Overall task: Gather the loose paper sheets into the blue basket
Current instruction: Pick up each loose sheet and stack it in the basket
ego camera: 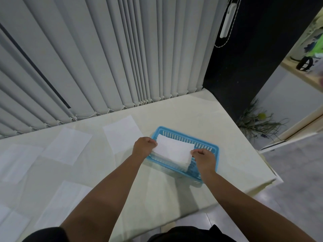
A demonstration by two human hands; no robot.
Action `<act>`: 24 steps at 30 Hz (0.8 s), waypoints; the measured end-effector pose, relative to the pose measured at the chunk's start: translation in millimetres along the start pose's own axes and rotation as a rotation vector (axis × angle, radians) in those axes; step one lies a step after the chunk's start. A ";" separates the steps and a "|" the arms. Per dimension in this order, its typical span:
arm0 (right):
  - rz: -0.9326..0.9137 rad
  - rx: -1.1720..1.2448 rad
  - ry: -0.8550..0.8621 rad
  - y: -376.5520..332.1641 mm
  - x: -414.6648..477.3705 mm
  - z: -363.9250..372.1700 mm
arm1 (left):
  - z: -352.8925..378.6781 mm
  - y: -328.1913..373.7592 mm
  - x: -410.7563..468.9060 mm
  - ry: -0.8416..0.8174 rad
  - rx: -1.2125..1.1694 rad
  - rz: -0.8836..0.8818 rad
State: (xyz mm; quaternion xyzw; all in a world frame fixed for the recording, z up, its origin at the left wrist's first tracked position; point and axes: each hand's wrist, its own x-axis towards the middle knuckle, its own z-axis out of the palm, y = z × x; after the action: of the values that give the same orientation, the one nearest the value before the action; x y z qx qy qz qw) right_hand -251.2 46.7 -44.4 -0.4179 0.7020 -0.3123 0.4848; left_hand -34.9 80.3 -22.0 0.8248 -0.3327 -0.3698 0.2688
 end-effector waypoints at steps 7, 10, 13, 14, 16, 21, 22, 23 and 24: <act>-0.015 -0.071 -0.005 3.6 0.5 2.5 | 0.2 -4.9 4.5 -0.001 0.104 0.016; -0.019 -0.080 -0.005 4.0 -1.2 3.2 | -1.3 -7.9 4.9 -0.003 0.096 0.023; -0.030 -0.061 -0.003 4.1 -3.2 3.1 | -1.4 -9.8 6.0 -0.008 0.089 0.035; -0.036 -0.066 -0.002 4.3 -4.1 2.9 | -1.4 -9.9 6.1 -0.009 0.082 0.037; -0.045 -0.076 0.004 5.7 -5.6 2.2 | -1.2 -10.5 6.7 -0.008 0.074 0.043; -0.045 -0.064 0.009 8.4 -6.8 -0.5 | 0.3 -11.8 7.4 0.009 0.046 0.066; -0.045 -0.060 0.010 7.4 -6.5 -0.5 | 0.5 -11.4 7.8 0.012 0.034 0.065; -0.046 -0.053 0.009 6.6 -5.8 -0.3 | 0.7 -10.5 8.1 0.013 0.022 0.063; -0.046 -0.044 0.007 5.9 -5.3 0.0 | 0.9 -9.4 8.6 0.013 0.013 0.061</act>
State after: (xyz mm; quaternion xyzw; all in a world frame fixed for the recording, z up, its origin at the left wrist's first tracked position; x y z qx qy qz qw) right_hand -251.9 54.1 -47.1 -0.4435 0.7005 -0.3093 0.4658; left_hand -28.0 79.7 -32.7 0.8182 -0.3585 -0.3540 0.2769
